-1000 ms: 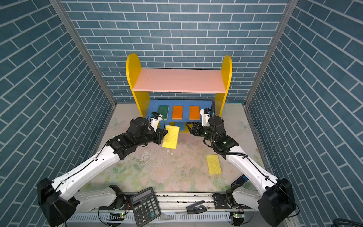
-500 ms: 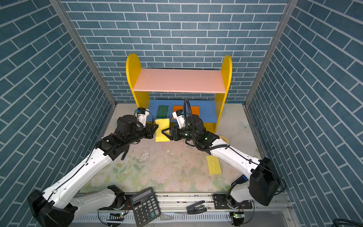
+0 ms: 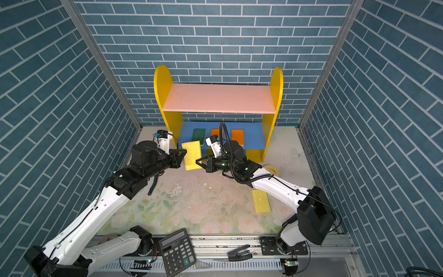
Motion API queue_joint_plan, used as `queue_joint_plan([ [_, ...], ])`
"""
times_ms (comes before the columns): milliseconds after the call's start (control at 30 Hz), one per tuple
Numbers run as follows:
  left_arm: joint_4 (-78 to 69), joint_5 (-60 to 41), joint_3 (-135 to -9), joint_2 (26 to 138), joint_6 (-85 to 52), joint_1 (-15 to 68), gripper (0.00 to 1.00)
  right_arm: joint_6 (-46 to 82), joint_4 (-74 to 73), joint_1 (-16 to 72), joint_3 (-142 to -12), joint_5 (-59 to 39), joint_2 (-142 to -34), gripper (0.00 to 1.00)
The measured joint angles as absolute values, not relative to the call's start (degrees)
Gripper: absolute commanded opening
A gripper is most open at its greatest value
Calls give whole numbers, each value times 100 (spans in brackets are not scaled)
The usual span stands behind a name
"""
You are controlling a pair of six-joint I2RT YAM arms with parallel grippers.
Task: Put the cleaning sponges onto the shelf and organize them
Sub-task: 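Grasp the yellow sponge's edge with the right gripper while the left holds it, then raise the yellow sponge above the pink top board with both grippers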
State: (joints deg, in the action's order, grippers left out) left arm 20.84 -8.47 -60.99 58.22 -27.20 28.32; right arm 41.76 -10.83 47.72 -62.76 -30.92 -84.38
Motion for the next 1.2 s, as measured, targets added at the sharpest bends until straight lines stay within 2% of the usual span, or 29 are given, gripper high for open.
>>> queue_joint_plan([
  [67, 2080, -834, -6099, 5749, -2720, 2829, 18, 4147, -1020, 4772, -6375, -3087, -8447, 0],
  [100, 2075, -816, -6099, 5710, -2720, 2827, 27, 4145, -945, 4772, -6458, -3083, -8458, 0],
  [167, 2078, -805, -6097, 5638, -2674, 2821, 52, 4139, -878, 4772, -6641, -3076, -8506, 0],
  [200, 2069, -803, -6082, 5596, -2648, 2818, 61, 4119, -858, 4772, -6737, -3074, -8530, 0],
  [233, 2069, -803, -6058, 5555, -2633, 2814, 66, 4101, -847, 4772, -6794, -3072, -8541, 0],
  [300, 2073, -786, -5970, 5446, -2622, 2810, 71, 4038, -799, 4772, -6886, -3050, -8545, 0],
  [467, 2104, -757, -5909, 5216, -2504, 2803, 75, 3848, -539, 4772, -7107, -3022, -8586, 0],
  [600, 1957, -967, -5846, 5096, -2451, 2775, 74, 3629, -224, 4772, -7634, -3089, -8713, 0],
  [700, 1715, -1234, -5760, 5087, -2480, 2722, 70, 3529, -128, 4772, -8009, -3247, -8790, 0],
  [900, 1135, -1772, -5655, 5054, -2639, 2504, 43, 3284, -36, 4772, -8884, -3559, -9118, 0],
  [1067, 939, -1918, -6036, 5262, -2668, 2351, 24, 2993, 213, 4742, -9725, -3662, -9504, 0],
  [1133, 897, -1927, -6243, 5389, -2635, 2314, 19, 2856, 329, 4718, -10040, -3616, -9633, 0],
  [1200, 862, -1929, -6464, 5516, -2585, 2296, 19, 2707, 482, 4696, -10379, -3538, -9758, 0],
])
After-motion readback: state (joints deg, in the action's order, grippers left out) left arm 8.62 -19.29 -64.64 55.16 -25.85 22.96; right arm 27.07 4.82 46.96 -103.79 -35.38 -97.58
